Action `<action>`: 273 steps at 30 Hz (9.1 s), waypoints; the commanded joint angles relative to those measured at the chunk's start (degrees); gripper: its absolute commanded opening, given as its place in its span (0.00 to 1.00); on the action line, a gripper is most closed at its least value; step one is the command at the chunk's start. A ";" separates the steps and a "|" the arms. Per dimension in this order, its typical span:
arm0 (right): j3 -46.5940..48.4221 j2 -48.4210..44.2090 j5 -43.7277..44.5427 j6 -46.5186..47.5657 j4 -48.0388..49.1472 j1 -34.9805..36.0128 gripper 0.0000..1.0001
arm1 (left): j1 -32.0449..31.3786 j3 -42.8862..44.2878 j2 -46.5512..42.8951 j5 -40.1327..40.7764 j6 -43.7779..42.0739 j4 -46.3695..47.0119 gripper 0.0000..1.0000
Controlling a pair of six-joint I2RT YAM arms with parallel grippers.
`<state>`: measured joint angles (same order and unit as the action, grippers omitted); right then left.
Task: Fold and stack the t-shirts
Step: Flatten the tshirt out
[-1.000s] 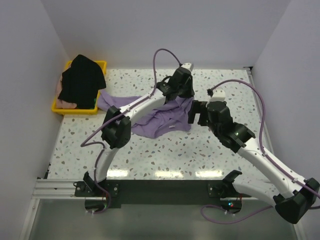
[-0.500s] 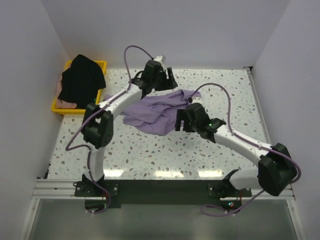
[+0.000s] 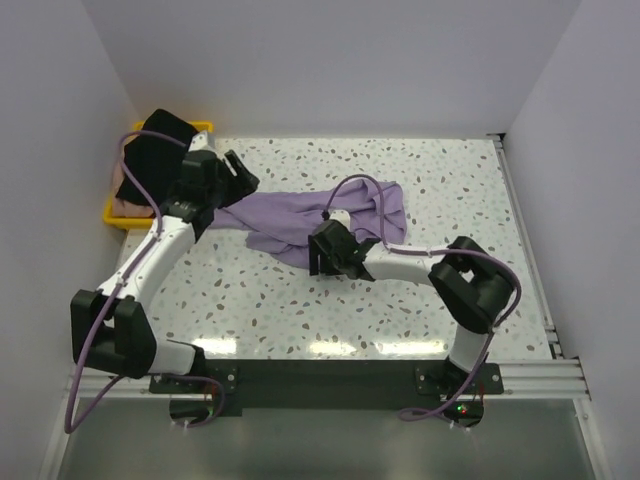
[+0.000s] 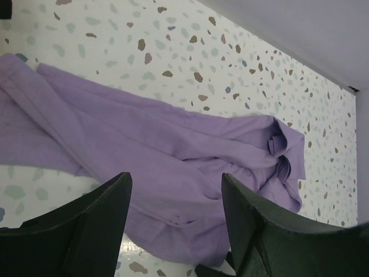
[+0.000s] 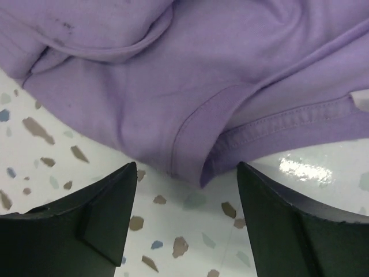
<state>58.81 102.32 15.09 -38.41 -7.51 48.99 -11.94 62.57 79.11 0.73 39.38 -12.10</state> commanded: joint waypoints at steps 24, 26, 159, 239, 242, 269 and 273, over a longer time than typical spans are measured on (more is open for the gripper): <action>-10.91 -27.35 8.56 7.38 -16.93 -30.34 0.18 | 0.43 -18.87 -6.60 1.03 5.01 1.64 0.54; -9.68 -26.22 7.68 8.17 -16.75 -32.20 0.20 | 0.43 -19.85 -6.69 0.67 5.62 1.55 0.53; -15.83 -35.35 -11.40 5.98 -22.99 -46.71 0.57 | -5.90 -36.81 -17.68 5.24 17.23 -9.17 0.54; -14.33 -33.33 -6.39 6.60 -23.08 -48.20 0.60 | -2.12 -29.08 -6.33 10.08 10.02 -4.86 0.14; -14.07 -32.81 -5.34 6.60 -23.43 -48.29 0.60 | -2.03 -28.38 -8.17 10.52 9.23 -6.26 0.02; -10.73 -20.33 -6.38 3.35 -11.76 -55.58 0.64 | 1.66 -26.53 -22.33 10.34 0.35 -9.88 0.00; -12.92 -18.66 -8.15 1.85 -8.67 -55.58 0.61 | 1.75 -26.71 -21.72 9.02 0.44 -9.08 0.00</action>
<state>46.85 82.56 9.04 -34.33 -21.37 -6.50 -10.87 34.92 57.06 10.81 40.88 -23.66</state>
